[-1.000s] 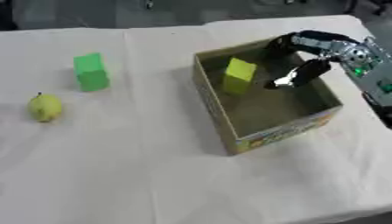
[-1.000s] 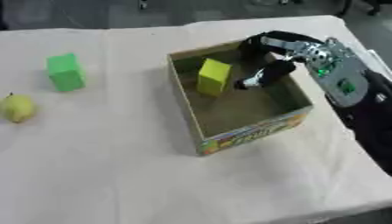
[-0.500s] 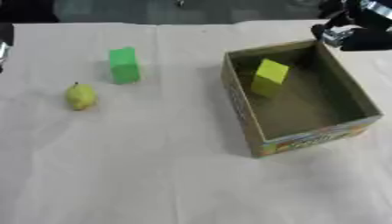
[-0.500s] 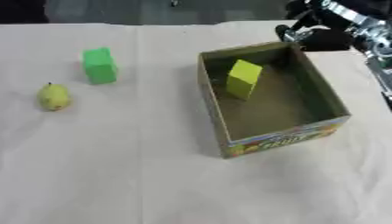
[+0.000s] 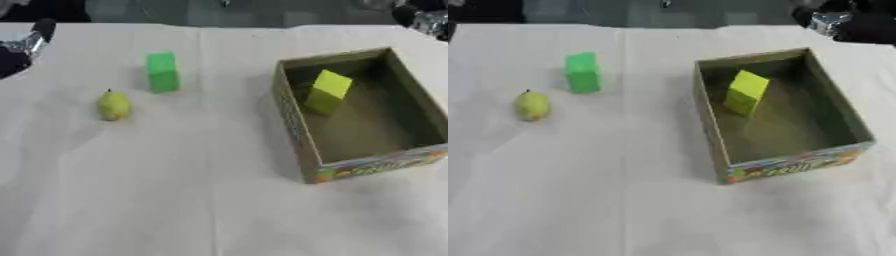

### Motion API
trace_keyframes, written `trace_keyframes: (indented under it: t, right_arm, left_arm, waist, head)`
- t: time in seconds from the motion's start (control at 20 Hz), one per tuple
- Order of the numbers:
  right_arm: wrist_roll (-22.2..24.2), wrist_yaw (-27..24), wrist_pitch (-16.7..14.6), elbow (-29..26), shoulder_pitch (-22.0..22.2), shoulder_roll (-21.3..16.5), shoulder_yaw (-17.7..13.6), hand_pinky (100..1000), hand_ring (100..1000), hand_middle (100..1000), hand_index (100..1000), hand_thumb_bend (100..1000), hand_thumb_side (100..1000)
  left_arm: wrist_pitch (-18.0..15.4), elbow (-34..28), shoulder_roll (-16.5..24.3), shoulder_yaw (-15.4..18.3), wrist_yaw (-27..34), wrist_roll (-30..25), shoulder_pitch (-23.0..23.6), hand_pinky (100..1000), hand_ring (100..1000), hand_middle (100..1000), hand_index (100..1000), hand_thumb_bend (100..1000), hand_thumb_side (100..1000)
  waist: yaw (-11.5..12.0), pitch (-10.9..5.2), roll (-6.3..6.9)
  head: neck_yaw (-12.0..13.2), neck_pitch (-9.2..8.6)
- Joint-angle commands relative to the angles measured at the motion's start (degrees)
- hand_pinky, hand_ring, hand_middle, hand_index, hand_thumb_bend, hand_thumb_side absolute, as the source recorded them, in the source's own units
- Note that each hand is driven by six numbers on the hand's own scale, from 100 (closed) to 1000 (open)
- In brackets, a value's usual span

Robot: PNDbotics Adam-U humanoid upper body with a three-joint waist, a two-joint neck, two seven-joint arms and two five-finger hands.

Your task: Pick up the objects with one hand, pass them to the other hand, and then place them into the box on the other side of the table.

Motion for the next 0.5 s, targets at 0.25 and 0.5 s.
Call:
trace_keyframes:
  t: [0.25, 0.5]
  right_arm:
    - [-2.19, -2.50, 0.69, -1.41, -1.93, -1.13, -1.04, 879, 719, 752, 862, 453, 414]
    - [-1.88, -2.30, 0.99, -1.21, -2.33, -0.92, -0.95, 880, 718, 751, 861, 451, 416]
  left_arm:
    - [-2.97, 6.12, 7.90, -4.15, 4.81, -18.96, -6.32, 833, 784, 673, 801, 584, 537]
    - [-5.17, 10.60, 9.77, -7.19, 6.52, -30.17, -10.60, 844, 798, 699, 814, 611, 543]
  waist:
    - [-0.18, -0.46, 1.07]
    - [-0.18, -0.65, 1.29]
  head:
    - [0.92, 0.68]
    - [0.70, 0.97]
